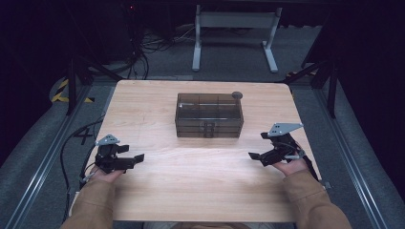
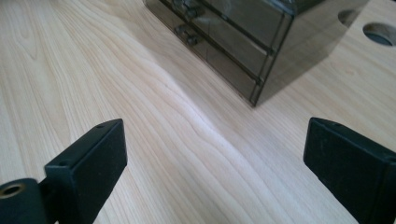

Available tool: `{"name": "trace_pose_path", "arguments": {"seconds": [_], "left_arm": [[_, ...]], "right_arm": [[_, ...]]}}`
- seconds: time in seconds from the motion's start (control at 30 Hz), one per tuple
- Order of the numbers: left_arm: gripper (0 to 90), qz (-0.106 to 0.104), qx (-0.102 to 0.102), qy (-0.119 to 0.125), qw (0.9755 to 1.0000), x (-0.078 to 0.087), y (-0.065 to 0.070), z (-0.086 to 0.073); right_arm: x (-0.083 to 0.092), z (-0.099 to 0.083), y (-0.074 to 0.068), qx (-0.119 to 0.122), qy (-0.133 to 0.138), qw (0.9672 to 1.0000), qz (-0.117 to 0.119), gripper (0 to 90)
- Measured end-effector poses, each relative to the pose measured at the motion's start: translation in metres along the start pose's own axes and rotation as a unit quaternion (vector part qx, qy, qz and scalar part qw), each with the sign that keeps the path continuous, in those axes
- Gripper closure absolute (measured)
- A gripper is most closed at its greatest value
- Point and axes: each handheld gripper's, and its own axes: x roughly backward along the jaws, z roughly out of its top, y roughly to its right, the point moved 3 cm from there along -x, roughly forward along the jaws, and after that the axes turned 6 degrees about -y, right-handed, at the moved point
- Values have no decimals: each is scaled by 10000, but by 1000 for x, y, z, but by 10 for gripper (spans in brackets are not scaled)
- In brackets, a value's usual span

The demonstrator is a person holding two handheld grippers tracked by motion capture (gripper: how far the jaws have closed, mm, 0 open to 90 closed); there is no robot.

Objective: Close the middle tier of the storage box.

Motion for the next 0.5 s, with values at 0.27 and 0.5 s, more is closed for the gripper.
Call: {"name": "trace_pose_path", "arguments": {"seconds": [0.27, 0.5], "left_arm": [[148, -4, -21, -24, 10000, 0, 0, 0], [148, -7, -25, -31, 10000, -1, 0, 0]], "right_arm": [[0, -20, 5, -89, -148, 9998, -84, 64], [-3, -31, 4, -127, -185, 9997, -138, 61]]}}
